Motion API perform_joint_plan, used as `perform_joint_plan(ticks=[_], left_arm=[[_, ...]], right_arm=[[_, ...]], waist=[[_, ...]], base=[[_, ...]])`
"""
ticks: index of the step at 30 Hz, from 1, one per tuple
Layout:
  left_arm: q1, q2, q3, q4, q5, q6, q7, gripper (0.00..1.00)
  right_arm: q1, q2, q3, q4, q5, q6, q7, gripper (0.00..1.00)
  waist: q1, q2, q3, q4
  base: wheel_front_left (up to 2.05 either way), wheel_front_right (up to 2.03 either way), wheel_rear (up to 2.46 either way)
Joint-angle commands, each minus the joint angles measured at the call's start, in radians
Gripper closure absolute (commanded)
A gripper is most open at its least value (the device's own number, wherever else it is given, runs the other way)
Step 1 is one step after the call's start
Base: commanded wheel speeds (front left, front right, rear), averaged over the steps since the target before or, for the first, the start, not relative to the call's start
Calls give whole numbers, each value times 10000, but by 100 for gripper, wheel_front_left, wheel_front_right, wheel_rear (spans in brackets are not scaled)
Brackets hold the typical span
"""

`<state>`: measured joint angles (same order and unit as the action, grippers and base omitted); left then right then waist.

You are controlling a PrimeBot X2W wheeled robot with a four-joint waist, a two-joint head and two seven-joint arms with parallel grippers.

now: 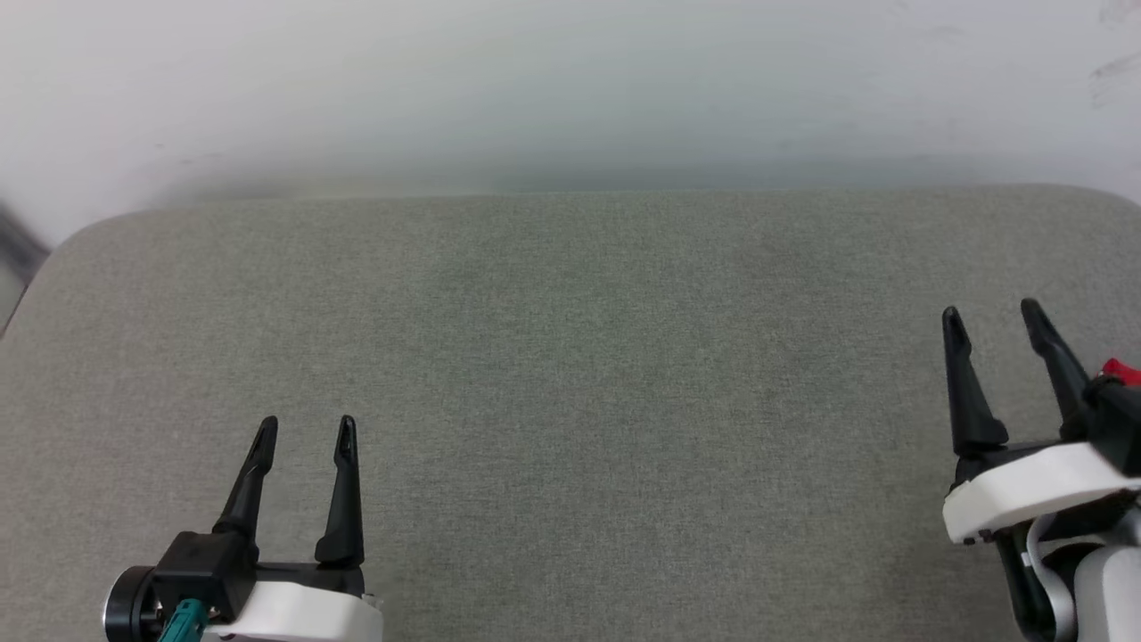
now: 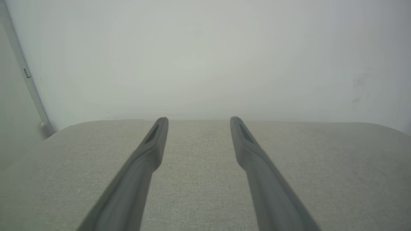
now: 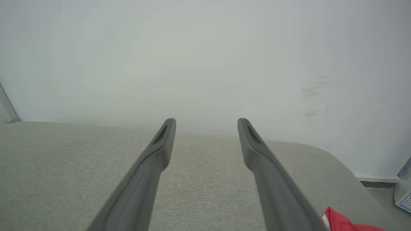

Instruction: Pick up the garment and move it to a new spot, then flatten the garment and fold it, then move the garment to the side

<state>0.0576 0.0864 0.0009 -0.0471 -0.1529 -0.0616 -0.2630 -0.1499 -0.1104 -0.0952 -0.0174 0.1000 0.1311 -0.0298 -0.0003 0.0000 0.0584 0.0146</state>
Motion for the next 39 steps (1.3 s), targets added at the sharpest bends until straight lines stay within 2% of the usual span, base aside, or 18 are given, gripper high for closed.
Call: perform_joint_plan(ticks=[1, 10, 15, 26, 39], left_arm=[[109, -38, 49, 62, -1, -59, -21, 0], [246, -177, 215, 501, 88, -274, -21, 0], [344, -214, 124, 715, -226, -486, -21, 0], [486, -271, 185, 572, -210, -667, -21, 0], [601, -304, 292, 727, -172, -680, -21, 0]], right_arm=[[272, 161, -17, 65, 135, -7, -210, 0], [939, 463, 0, 648, 577, -6, -1135, 0], [1110, 551, 85, 1034, 636, -6, -1438, 0], [1033, 614, 235, 1348, 757, -6, -1700, 0], [1125, 623, 398, 1401, 783, -6, -1803, 0]], waist=[[3, 0, -123, 85], [3, 0, -392, 192], [3, 0, -534, 183], [3, 0, -619, 154], [3, 0, -702, 104]], base=[[0, 0, 0], [0, 0, 0], [0, 0, 0], [0, 0, 0], [0, 0, 0]])
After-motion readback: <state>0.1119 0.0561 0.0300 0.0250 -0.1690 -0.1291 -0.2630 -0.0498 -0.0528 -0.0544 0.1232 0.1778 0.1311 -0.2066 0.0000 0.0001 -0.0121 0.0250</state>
